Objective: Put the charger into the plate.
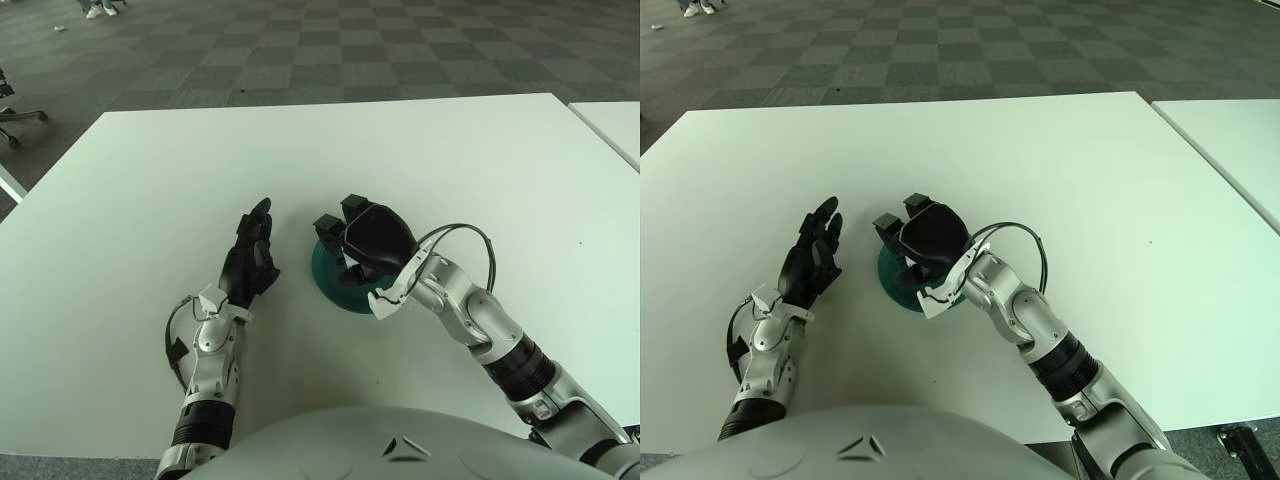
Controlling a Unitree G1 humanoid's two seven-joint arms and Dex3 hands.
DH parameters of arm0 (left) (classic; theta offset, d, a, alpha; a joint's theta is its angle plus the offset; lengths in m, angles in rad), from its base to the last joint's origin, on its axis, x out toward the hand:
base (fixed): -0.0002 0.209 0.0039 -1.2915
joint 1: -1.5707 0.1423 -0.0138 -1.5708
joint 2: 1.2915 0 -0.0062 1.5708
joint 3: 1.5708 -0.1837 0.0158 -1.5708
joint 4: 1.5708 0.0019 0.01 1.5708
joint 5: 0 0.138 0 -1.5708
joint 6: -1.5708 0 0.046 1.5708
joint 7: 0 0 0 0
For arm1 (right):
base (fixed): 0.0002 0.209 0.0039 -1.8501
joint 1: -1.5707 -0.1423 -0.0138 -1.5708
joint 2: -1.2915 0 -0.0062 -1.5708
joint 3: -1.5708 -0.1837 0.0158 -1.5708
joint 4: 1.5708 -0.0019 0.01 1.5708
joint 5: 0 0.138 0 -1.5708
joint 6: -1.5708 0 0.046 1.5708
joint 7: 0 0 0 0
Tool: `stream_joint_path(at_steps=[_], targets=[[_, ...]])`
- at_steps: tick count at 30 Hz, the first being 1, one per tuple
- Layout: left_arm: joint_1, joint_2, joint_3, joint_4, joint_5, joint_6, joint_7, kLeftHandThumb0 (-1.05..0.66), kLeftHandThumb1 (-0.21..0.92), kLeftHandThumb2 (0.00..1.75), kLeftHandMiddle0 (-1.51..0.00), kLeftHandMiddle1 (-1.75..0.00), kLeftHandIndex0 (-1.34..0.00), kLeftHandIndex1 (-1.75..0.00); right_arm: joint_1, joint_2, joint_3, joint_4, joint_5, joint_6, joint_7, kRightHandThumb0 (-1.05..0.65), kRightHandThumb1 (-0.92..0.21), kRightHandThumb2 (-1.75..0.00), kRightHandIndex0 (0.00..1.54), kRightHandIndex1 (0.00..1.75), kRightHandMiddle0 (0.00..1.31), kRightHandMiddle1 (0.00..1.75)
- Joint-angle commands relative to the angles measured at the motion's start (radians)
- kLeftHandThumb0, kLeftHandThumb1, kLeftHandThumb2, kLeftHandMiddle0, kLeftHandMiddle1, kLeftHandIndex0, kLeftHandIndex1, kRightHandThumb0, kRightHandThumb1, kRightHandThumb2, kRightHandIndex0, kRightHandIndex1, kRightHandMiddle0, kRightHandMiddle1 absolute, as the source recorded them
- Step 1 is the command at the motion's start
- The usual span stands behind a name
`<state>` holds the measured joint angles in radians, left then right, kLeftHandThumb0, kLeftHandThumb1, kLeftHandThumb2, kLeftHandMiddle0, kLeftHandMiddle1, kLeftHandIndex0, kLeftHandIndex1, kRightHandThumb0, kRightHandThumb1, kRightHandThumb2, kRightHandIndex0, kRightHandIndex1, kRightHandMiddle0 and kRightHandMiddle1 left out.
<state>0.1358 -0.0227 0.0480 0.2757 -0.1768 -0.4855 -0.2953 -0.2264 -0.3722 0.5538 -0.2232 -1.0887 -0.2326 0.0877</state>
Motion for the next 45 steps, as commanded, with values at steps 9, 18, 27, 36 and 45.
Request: stream_joint_path(at_steps=[9, 18, 27, 36, 45], targets=[[0.064, -0.007, -0.015, 0.033, 0.006, 0.035, 0.01, -0.95, 0.92, 1.03, -0.14, 0.0, 0.0, -0.54, -0.036, -0.101, -0.044, -0.121, 0.031, -0.058, 0.188, -1.05, -0.92, -1.0, 0.0, 0.02, 0.0, 0.04], [0.073, -0.003, -0.016, 0.022, 0.001, 0.038, 0.008, -0.95, 0.92, 1.03, -0.14, 0.0, 0.0, -0.54, -0.009, -0.068, -0.044, -0.111, 0.046, -0.039, 0.239, -1.05, -0.92, -0.98, 0.0, 0.0, 0.0, 0.0], [0.083, 0.003, -0.015, 0.012, -0.005, 0.04, 0.003, -0.95, 0.92, 1.03, -0.14, 0.0, 0.0, -0.54, 0.006, -0.043, -0.058, -0.142, 0.04, -0.017, 0.251, -1.05, -0.92, -0.97, 0.0, 0.0, 0.0, 0.0], [0.097, 0.006, -0.015, 0.0, -0.01, 0.039, -0.002, -0.95, 0.92, 1.03, -0.14, 0.0, 0.0, -0.54, -0.005, 0.02, -0.066, 0.059, 0.028, -0.026, -0.014, -1.05, -0.92, -0.9, 0.0, 0.0, 0.0, 0.0], [0.117, 0.009, -0.017, -0.009, -0.014, 0.03, -0.008, -0.95, 0.92, 1.03, -0.14, 0.0, 0.0, -0.54, 0.113, 0.123, -0.293, 0.011, 0.425, 0.051, -0.068, -1.05, -0.92, -0.74, 0.0, 0.0, 0.0, 0.0]])
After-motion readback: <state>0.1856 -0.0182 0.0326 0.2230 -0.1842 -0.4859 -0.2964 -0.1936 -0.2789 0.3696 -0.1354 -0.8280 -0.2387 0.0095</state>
